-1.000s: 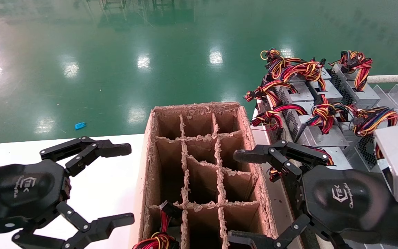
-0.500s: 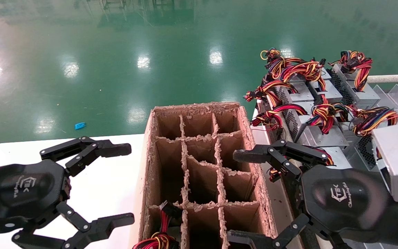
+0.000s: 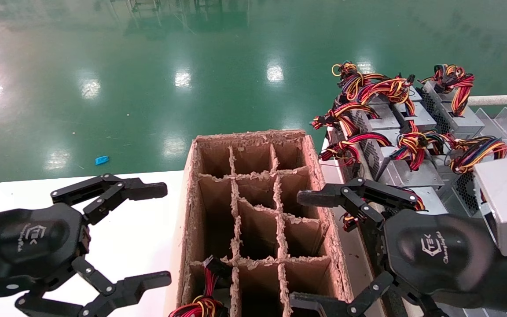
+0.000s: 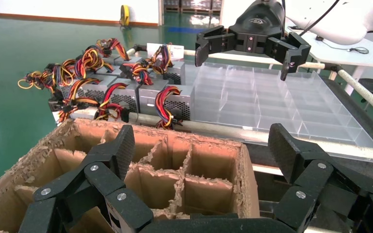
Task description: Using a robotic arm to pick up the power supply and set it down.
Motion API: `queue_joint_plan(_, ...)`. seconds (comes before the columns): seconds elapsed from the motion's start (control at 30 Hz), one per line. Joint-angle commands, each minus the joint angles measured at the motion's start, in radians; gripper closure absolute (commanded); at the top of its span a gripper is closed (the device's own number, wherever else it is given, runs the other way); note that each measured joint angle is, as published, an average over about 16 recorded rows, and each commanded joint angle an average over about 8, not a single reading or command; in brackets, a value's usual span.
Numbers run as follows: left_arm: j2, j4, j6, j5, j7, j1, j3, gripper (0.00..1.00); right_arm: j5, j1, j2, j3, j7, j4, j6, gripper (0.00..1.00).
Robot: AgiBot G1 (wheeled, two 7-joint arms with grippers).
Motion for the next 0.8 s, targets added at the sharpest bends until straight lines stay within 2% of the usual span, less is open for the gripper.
queue_joint_plan(0.03, 0.0, 0.0, 0.0, 0.0, 0.0, 0.0, 0.0, 0.0, 0.0, 0.0, 0.0, 0.0, 0.0, 0.0, 0.0, 0.0)
queue_joint_plan(0.8, 0.0, 0.0, 0.0, 0.0, 0.0, 0.0, 0.0, 0.0, -0.001, 0.002, 0.0, -0.001, 0.0, 0.0, 0.0, 0.0)
